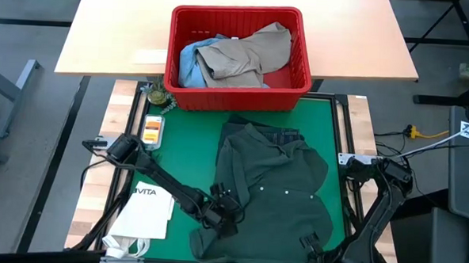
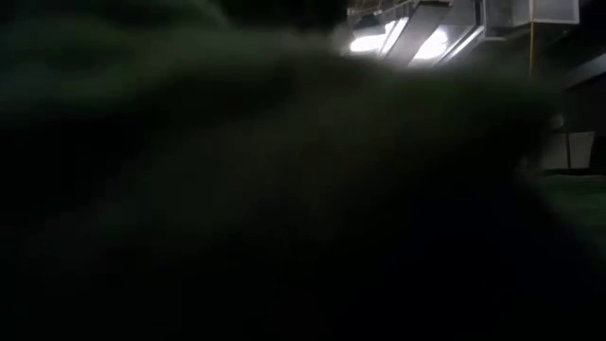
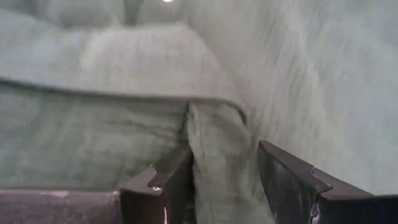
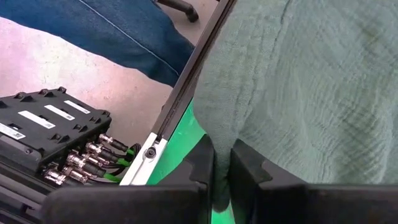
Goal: Fold Laundry from Bin
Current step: Fold the green shirt
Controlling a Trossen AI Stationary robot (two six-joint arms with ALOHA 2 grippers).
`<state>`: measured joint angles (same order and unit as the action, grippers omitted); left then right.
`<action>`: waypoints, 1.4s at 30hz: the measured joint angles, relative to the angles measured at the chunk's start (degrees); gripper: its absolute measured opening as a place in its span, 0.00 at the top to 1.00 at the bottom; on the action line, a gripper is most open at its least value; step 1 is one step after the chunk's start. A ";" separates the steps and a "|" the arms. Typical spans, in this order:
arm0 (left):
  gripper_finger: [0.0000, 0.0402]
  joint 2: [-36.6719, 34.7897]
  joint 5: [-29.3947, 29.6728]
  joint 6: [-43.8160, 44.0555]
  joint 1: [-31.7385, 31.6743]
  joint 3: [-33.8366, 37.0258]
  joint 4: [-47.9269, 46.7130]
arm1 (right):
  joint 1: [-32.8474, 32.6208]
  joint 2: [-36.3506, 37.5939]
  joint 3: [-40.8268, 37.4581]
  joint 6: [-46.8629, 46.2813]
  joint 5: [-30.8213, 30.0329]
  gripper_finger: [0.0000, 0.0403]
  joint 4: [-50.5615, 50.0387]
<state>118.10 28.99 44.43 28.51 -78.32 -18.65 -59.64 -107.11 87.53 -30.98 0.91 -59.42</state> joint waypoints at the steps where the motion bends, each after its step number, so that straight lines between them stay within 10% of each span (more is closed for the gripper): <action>1: 0.57 0.61 -0.32 0.01 0.00 0.03 0.13 | 0.00 0.00 0.00 0.00 -0.01 0.92 -0.03; 12: 0.97 -1.61 3.03 0.03 1.53 0.04 -1.52 | 0.04 0.00 0.00 0.00 -0.02 0.92 -0.17; 26: 0.99 -9.57 2.72 18.84 6.40 -0.04 -31.04 | 0.04 0.00 0.02 -0.01 -0.04 0.92 -0.17; 42: 0.96 -9.61 -12.52 34.67 12.47 0.02 -51.47 | 0.04 0.00 0.02 -0.01 -0.50 0.92 -0.17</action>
<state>108.49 16.48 79.10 40.98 -78.30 -70.13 -59.59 -107.11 87.55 -31.00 0.40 -59.59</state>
